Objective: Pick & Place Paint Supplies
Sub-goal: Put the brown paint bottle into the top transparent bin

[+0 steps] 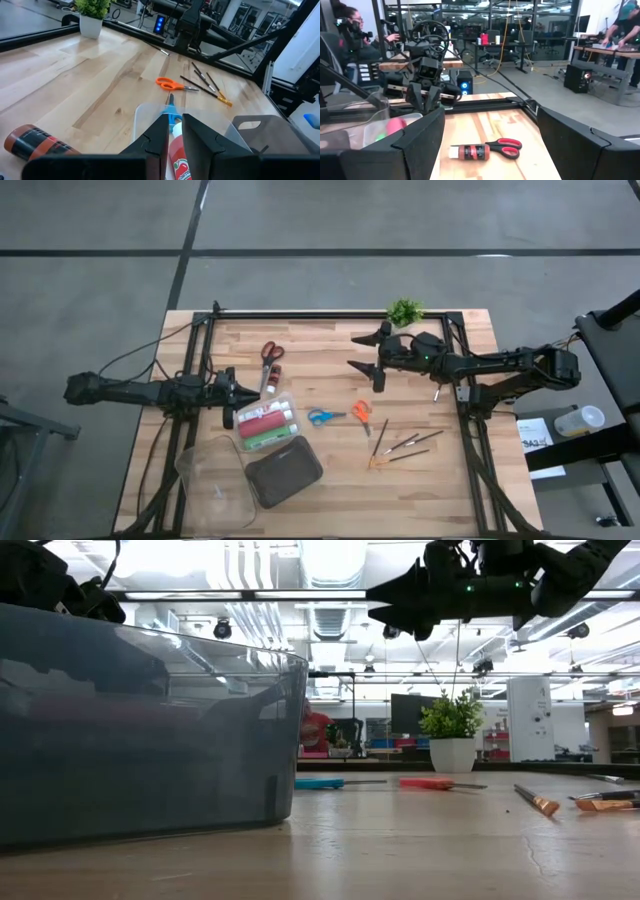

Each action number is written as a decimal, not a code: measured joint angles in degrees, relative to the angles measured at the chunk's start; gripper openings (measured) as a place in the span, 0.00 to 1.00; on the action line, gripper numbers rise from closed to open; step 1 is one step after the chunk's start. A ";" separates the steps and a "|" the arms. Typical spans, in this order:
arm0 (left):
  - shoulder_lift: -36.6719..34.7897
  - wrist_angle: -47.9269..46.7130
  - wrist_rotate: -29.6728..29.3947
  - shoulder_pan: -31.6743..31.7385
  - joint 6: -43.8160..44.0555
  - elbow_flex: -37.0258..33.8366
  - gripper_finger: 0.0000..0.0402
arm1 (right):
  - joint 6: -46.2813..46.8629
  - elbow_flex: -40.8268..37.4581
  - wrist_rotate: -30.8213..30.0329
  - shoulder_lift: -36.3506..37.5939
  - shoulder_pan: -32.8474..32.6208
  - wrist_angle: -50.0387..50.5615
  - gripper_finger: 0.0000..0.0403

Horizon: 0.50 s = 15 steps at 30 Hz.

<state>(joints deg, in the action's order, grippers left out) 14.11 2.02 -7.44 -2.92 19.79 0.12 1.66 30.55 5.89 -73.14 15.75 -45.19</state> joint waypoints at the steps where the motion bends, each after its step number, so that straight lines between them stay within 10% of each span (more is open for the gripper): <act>1: 0.00 0.00 0.00 -0.02 0.00 0.00 0.15 | 0.15 0.00 0.00 0.00 0.00 0.00 0.77; 15: -0.02 0.00 0.00 0.00 0.00 0.00 0.15 | -0.57 0.04 0.00 -0.04 0.02 0.00 0.77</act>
<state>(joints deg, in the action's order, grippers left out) 14.09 2.02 -7.44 -2.92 19.79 0.12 1.09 30.59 5.89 -73.19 15.77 -45.19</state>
